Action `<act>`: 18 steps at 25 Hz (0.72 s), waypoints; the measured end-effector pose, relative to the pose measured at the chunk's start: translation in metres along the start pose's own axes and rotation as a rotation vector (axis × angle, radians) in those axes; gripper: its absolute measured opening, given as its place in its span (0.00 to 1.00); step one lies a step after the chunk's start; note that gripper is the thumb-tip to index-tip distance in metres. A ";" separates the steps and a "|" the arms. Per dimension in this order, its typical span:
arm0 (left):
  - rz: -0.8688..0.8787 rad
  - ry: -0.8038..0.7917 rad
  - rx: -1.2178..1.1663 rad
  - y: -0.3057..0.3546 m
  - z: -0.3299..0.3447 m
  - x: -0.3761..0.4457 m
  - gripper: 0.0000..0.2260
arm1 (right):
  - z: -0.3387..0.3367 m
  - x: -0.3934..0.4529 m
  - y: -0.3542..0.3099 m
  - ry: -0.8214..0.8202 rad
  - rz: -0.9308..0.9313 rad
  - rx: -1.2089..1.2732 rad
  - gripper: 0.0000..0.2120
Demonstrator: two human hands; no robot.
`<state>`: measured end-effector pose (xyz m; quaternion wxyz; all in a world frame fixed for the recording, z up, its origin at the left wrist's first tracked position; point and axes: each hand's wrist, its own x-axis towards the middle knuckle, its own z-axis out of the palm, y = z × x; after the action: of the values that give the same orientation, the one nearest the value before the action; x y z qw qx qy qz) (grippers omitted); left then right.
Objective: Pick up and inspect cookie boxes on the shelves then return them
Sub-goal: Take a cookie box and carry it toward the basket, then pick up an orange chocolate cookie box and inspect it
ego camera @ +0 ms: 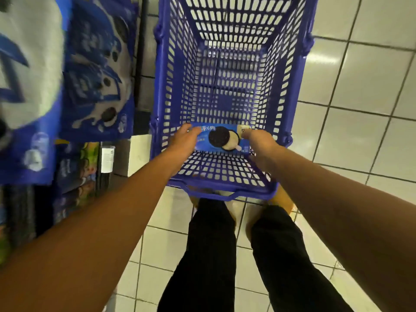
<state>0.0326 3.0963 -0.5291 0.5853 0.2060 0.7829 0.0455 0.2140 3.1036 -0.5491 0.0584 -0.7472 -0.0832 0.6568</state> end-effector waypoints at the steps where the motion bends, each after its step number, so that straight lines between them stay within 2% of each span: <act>1: -0.011 -0.005 -0.037 0.004 -0.005 -0.022 0.12 | -0.006 -0.020 -0.002 -0.014 -0.026 0.001 0.19; 2: -0.018 -0.012 -0.089 0.009 -0.011 -0.048 0.07 | -0.013 -0.046 -0.005 -0.036 -0.055 0.004 0.16; 6: -0.030 -0.055 -0.273 0.022 -0.047 -0.172 0.06 | -0.057 -0.164 -0.025 -0.155 -0.104 0.104 0.06; 9: -0.026 -0.049 -0.383 0.013 -0.073 -0.265 0.07 | -0.098 -0.251 -0.036 -0.187 -0.121 0.124 0.06; 13: 0.035 0.073 -0.616 -0.006 -0.094 -0.393 0.07 | -0.149 -0.367 -0.046 -0.197 -0.217 0.073 0.07; 18: 0.093 0.159 -1.044 -0.062 -0.089 -0.523 0.08 | -0.167 -0.476 -0.043 -0.270 -0.377 -0.076 0.07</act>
<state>0.0531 2.8580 -0.0511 0.5460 -0.0825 0.6883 0.4704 0.3184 3.0538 -0.0560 0.1404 -0.6254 -0.2529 0.7247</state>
